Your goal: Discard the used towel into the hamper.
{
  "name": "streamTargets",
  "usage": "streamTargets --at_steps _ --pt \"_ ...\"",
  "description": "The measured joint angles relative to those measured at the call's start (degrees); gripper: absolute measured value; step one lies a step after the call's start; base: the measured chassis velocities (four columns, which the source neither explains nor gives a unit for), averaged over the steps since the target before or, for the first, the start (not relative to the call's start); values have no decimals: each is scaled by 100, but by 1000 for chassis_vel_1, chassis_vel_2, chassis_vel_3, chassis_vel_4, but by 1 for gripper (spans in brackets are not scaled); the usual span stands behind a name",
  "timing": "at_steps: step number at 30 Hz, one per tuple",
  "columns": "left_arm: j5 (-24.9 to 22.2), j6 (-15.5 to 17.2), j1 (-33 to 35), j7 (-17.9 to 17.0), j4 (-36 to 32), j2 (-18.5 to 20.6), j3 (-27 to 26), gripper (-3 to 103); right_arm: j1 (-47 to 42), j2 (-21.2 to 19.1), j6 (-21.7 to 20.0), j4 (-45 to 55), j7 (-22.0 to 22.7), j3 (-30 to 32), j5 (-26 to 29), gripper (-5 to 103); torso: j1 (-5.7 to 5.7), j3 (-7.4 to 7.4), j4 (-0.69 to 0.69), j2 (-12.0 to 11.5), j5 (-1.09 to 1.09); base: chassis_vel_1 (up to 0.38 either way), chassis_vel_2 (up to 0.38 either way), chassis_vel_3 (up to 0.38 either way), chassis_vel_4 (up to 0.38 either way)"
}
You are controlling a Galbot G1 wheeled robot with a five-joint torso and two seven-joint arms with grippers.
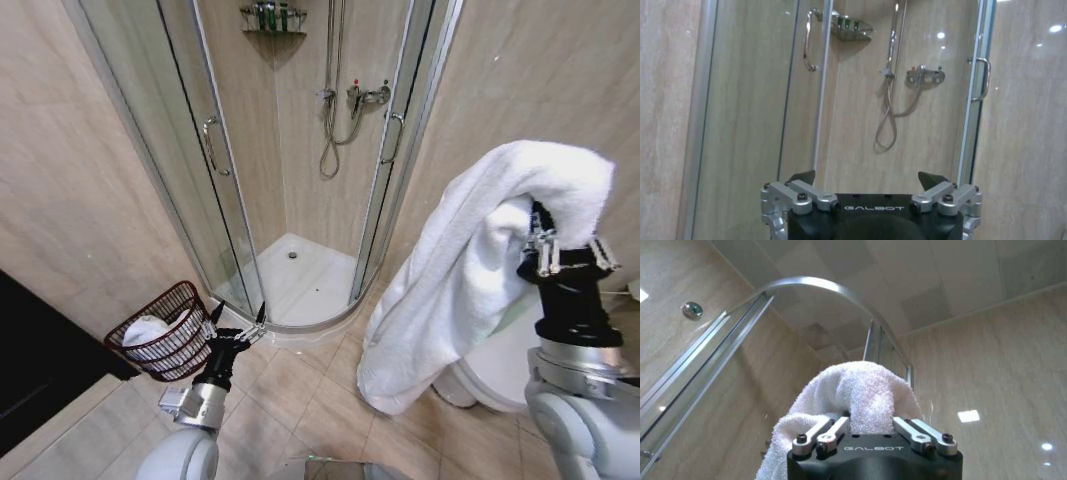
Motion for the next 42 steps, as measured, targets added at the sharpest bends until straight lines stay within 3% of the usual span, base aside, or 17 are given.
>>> streamTargets --at_steps 42 --pt "0 0 0 0 0 0 0 100 -81 52 87 0 -81 -146 -103 16 501 626 0 1128 0 0 0 0 0"
